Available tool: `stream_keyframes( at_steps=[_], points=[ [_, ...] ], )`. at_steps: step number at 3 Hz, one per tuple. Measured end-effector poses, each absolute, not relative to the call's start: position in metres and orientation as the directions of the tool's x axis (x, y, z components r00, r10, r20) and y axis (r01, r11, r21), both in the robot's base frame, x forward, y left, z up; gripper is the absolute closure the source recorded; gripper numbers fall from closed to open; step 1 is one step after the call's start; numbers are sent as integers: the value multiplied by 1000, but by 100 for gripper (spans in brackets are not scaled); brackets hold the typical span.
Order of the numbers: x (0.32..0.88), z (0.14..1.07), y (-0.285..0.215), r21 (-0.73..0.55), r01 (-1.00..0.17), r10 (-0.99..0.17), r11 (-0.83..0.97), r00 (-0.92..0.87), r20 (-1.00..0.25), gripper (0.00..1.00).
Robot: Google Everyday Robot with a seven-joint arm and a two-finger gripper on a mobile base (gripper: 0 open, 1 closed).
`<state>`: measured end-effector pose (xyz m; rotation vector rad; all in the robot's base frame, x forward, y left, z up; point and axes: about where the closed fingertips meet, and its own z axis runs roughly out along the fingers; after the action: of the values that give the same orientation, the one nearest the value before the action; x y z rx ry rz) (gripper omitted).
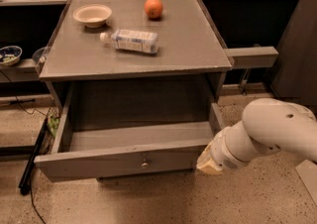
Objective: Close top drawer
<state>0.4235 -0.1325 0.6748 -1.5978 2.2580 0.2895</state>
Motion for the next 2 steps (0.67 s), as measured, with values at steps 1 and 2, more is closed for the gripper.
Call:
stream_keyframes(
  at_steps=[1,2],
  points=[
    [439,679,-125,-58,-940,-861,335,-281,-423,100],
    [450,681,-116,-69,-943,-859,326,-264,-439,100]
  ],
)
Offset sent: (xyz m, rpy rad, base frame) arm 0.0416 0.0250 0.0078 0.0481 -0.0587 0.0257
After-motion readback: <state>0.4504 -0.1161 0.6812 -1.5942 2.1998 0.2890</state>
